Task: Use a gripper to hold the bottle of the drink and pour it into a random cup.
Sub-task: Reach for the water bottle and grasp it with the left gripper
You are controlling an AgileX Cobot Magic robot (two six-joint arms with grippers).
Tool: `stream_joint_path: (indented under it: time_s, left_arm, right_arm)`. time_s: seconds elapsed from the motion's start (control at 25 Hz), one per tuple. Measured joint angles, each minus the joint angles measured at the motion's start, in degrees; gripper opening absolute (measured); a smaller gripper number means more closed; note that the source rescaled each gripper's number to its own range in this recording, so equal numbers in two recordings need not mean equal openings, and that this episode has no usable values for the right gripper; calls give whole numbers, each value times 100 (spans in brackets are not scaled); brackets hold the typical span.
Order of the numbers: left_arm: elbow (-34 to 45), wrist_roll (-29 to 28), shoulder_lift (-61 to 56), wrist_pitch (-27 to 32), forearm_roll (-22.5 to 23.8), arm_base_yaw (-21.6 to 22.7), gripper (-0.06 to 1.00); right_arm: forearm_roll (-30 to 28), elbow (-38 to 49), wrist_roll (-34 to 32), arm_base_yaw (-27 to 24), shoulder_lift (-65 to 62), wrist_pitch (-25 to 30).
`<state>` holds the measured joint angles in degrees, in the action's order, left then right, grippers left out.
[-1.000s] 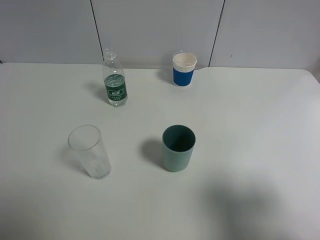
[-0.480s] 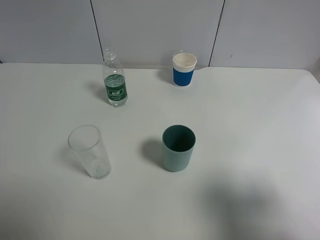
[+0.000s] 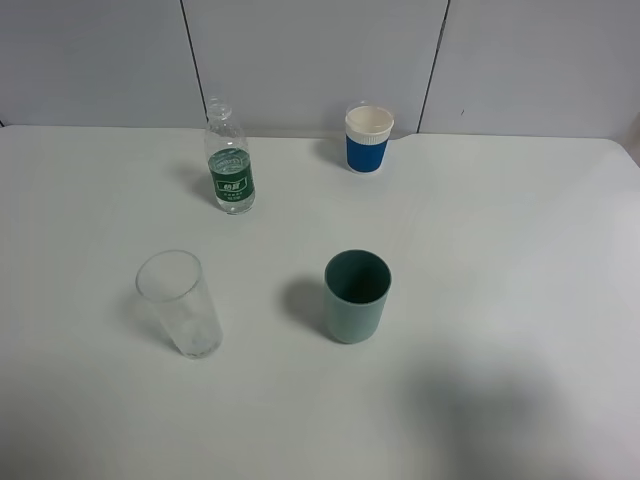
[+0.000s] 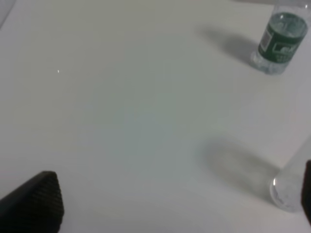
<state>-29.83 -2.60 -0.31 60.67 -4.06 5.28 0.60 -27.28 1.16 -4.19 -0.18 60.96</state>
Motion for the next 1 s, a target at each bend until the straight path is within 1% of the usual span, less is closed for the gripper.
stream_joint_path:
  time_s: [0.76,1.0]
  left_arm:
    - [0,12,0,-15,11,0,100]
    - [0,311,538,-99,-15,0,100]
  right_arm:
    - [0,0,0,0,0,0]
    - [0,0,0,0,0,0]
